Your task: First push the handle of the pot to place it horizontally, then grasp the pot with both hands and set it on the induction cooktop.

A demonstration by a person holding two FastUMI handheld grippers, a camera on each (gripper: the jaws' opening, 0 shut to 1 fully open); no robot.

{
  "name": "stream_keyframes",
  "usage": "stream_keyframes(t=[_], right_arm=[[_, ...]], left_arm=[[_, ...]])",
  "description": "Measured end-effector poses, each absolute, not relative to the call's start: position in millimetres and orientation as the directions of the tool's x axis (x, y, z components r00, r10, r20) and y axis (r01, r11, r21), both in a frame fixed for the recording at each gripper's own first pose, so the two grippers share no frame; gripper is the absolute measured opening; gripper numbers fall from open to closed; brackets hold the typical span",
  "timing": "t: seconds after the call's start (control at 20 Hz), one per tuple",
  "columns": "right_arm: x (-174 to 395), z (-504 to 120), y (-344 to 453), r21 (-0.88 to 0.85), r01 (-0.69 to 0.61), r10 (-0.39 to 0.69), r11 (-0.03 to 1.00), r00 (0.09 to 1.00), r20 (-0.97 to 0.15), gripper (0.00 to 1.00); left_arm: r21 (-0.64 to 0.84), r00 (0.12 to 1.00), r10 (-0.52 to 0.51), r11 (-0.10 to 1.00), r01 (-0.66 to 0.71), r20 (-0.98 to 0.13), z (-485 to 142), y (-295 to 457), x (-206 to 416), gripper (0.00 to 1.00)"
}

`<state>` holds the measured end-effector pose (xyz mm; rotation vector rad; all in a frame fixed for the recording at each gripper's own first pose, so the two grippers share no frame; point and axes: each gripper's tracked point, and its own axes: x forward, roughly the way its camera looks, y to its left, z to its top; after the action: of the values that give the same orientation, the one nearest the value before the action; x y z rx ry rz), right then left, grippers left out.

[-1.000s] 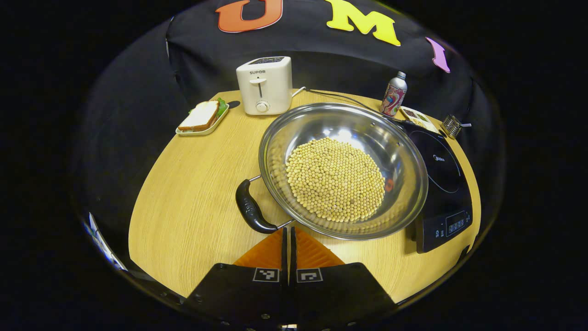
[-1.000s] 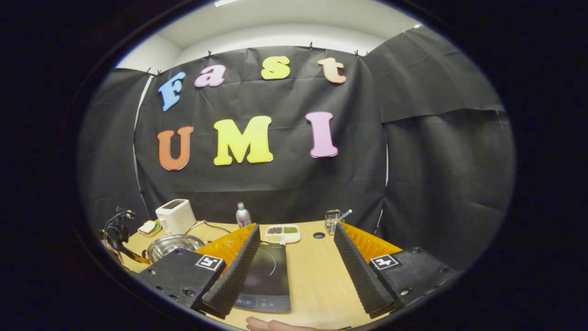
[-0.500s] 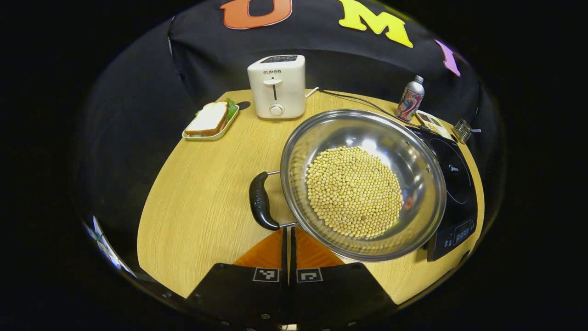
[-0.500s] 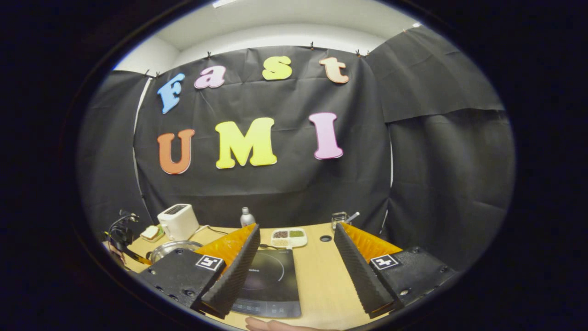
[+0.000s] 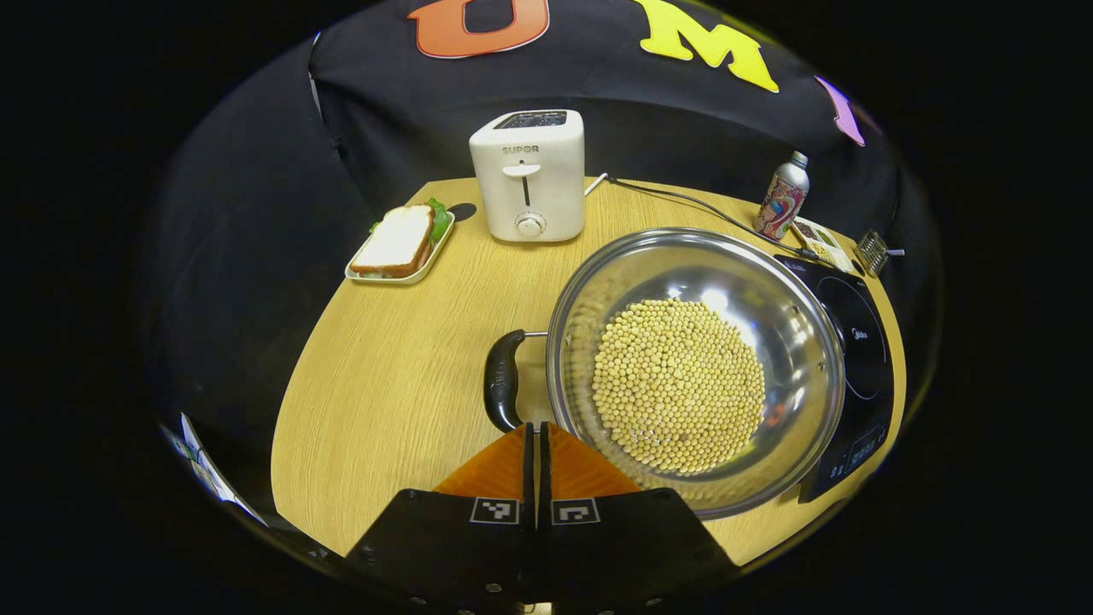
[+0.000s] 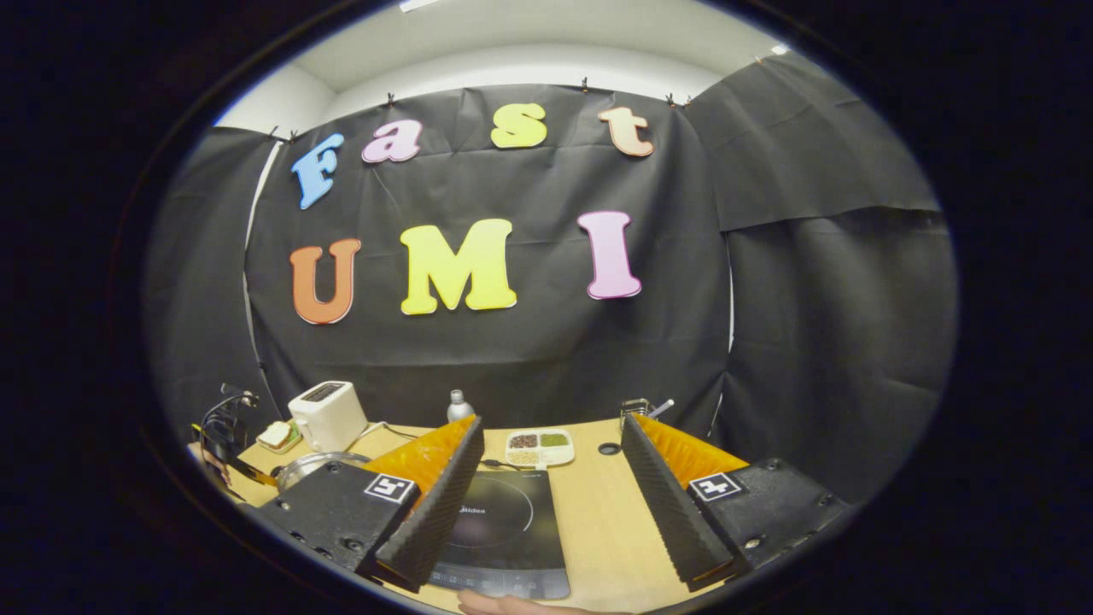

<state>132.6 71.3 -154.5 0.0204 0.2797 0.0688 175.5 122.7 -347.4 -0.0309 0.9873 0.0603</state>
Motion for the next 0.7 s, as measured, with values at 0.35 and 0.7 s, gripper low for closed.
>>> stream_keyframes(t=[0.35, 0.7], right_arm=[[139.6, -159.4, 79.4, 0.031, -0.063, 0.069, 0.998, 0.956, -0.285, 0.98], [140.6, -161.8, 91.3, 0.035, -0.057, 0.065, 0.998, 0.958, -0.278, 0.98]], left_arm=[[-0.010, 0.564, 0.039, 0.996, -0.083, -0.825, -349.6, 128.3, 196.1, 0.00], [-0.034, 0.583, 0.031, 0.994, -0.101, -0.812, -347.0, 136.7, 208.1, 0.00]])
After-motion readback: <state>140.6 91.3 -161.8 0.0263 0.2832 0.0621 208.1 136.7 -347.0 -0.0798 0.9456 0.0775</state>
